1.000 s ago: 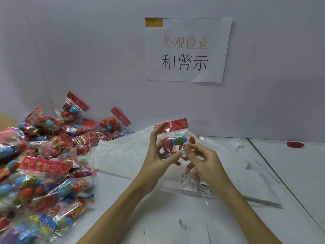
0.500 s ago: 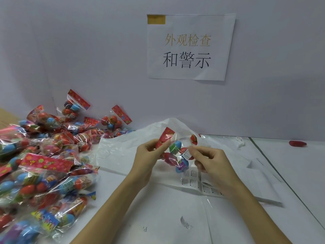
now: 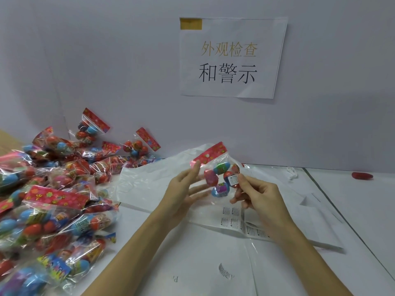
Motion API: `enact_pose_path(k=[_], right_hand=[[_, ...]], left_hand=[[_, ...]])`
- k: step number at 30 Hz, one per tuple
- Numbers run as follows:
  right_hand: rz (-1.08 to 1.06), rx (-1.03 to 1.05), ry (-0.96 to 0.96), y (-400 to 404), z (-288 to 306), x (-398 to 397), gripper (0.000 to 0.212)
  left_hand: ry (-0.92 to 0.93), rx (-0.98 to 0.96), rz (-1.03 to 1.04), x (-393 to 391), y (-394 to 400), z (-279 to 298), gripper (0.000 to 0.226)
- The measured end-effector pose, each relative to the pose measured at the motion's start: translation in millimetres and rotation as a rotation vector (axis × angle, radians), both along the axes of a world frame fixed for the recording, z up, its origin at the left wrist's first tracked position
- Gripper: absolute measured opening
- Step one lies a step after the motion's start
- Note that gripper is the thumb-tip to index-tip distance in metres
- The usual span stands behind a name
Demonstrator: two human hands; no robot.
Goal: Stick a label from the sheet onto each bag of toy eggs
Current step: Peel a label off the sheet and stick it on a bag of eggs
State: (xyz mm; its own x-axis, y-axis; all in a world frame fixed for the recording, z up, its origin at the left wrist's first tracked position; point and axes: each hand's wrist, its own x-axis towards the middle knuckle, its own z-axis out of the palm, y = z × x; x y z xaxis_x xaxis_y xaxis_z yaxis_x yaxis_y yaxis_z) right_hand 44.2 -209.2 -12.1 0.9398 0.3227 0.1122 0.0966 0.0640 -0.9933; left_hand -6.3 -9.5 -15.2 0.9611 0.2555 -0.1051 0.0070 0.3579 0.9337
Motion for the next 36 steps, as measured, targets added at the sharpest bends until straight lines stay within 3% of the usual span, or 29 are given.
enact_pose_path(k=[2, 5, 8, 12, 15, 20, 22, 25, 27, 29, 33, 35, 36], right_hand=[[0.054, -0.048, -0.005, 1, 2, -2, 0.028], [0.041, -0.143, -0.037, 7, 1, -2, 0.046], [-0.022, -0.038, 0.054, 7, 3, -1, 0.059], [0.125, 0.221, 0.266, -3, 7, 1, 0.038], [0.061, 0.241, 0.318, -4, 6, 4, 0.03], [0.054, 0.481, 0.418, -4, 9, 6, 0.034], [0.023, 0.438, 0.374, -2, 7, 5, 0.035], [-0.241, 0.116, 0.038, 1, 1, 3, 0.042], [-0.361, -0.002, -0.156, 1, 0, 3, 0.037], [-0.236, 0.049, -0.17, 7, -3, 2, 0.031], [0.147, 0.162, 0.019, 22, -5, -11, 0.039], [0.111, 0.174, 0.035, 23, -6, -12, 0.031], [0.057, 0.177, 0.058, 21, -6, -11, 0.027]], left_hand=[[-0.029, 0.055, -0.123, -2, -3, -1, 0.049], [-0.082, 0.02, -0.082, -1, -6, -2, 0.042], [-0.114, 0.182, -0.149, -2, -5, -3, 0.035], [-0.099, 0.424, -0.238, -6, -16, -7, 0.041], [-0.103, 0.391, -0.209, -9, -20, -5, 0.045], [-0.114, 0.301, -0.174, -7, -19, -4, 0.043], [-0.114, 0.301, -0.131, -6, -21, -5, 0.041], [-0.172, 0.285, 0.06, -3, -20, -7, 0.027], [-0.242, 0.396, 0.267, 1, -16, -9, 0.023], [-0.337, 0.554, 0.385, 2, -15, -9, 0.026], [-0.592, 0.988, 0.186, -5, -23, -19, 0.046], [-0.666, 1.105, 0.143, -7, -29, -24, 0.048], [-0.681, 1.065, 0.17, -6, -31, -23, 0.043]])
